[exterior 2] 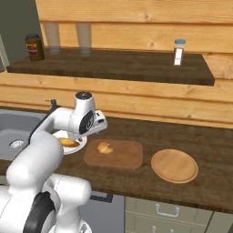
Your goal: From the different types of pastries on the counter, select a croissant and place it on the cutting board. Then retrieve a jar of jam from the cabinet and place it alongside the croissant on the cutting board.
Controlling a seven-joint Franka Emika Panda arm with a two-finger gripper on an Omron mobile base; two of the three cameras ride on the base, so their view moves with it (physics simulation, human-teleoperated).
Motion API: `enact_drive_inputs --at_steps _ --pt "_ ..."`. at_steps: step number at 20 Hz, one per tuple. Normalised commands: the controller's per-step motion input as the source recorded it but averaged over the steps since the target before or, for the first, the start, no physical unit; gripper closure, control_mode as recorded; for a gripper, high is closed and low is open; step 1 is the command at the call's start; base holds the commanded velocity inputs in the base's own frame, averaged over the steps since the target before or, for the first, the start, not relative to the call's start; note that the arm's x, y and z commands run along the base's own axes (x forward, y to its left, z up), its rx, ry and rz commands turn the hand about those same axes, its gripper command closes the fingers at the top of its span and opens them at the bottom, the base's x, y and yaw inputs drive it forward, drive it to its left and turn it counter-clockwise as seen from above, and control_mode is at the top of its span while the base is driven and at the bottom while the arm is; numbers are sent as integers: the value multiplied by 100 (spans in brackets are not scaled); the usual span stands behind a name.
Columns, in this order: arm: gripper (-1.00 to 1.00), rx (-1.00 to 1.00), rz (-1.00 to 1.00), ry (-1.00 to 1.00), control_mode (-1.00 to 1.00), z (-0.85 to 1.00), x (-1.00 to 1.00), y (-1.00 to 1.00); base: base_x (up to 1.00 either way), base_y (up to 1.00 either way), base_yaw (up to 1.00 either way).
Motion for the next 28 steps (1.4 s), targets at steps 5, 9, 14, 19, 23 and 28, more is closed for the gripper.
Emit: enact_drive_inputs --at_steps 5,9,14,19,23,28 --pt "-100 0 -2 -1 -100 25 -76 0 0 0 0" --pt "-100 0 0 -1 -100 7 -54 5 0 0 0" --pt "-100 0 0 -3 -100 0 -48 7 0 0 0" --pt "-100 0 0 -2 100 0 -6 0 -56 0 -2" --pt "-100 0 0 0 100 0 0 0 -100 16 -6" --pt "-100 0 0 0 100 0 0 0 -55 61 0"
